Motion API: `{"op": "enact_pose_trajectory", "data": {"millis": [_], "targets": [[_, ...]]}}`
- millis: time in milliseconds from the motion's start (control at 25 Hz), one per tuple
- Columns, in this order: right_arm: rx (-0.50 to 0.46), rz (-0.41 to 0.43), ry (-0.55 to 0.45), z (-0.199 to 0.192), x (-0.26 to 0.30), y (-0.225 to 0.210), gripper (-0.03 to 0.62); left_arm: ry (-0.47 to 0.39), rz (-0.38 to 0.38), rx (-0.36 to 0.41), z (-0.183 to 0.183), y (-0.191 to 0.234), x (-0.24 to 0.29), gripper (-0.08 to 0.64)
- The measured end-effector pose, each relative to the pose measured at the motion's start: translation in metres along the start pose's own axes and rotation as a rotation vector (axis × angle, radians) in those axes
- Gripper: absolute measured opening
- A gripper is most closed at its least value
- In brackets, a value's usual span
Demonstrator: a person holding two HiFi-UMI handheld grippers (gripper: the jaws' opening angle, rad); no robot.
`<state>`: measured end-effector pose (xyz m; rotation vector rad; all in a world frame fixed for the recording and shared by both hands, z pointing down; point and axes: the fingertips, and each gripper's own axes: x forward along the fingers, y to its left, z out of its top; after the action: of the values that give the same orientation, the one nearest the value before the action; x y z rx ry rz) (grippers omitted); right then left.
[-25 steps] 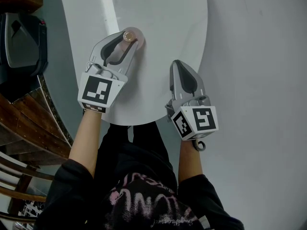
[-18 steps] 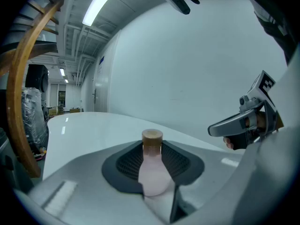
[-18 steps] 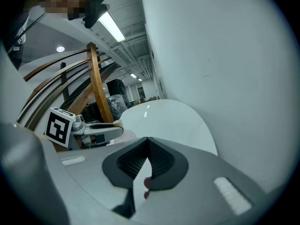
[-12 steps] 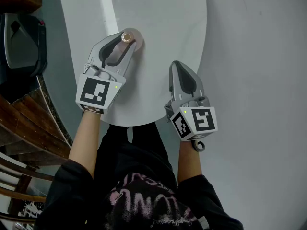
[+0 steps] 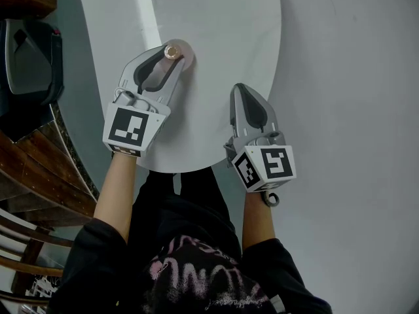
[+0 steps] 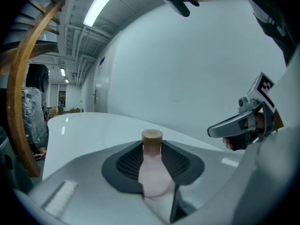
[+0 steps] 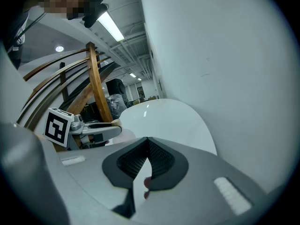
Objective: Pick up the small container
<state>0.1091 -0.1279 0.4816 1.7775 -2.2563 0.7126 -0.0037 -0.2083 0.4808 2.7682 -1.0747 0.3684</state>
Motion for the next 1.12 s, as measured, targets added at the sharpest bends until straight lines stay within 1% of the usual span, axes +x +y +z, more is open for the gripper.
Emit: {"op": "enact_pose_trajectory", "data": {"millis": [480, 680, 800, 960, 1120], "targets": [[0.001, -0.003, 0.004, 0.002, 0.001, 0.000, 0.023, -0.002, 0.007, -0.003, 0.002, 0.004, -0.003, 0.123], [0.003, -0.003, 0.003, 0.002, 0.001, 0.001, 0.023, -0.016, 0.022, -0.024, 0.003, 0.011, -0.007, 0.123], [0.007, -0.001, 0.004, 0.002, 0.003, 0.002, 0.023, -0.007, 0.026, -0.017, 0.004, 0.014, -0.009, 0.123], [0.004, 0.006, 0.006, 0.002, 0.005, 0.004, 0.023, 0.010, 0.033, -0.027, 0.004, 0.015, -0.011, 0.123], [0.006, 0.011, 0.002, 0.002, 0.005, 0.005, 0.023, 0.002, 0.034, -0.018, 0.005, 0.014, -0.013, 0.123]]}}
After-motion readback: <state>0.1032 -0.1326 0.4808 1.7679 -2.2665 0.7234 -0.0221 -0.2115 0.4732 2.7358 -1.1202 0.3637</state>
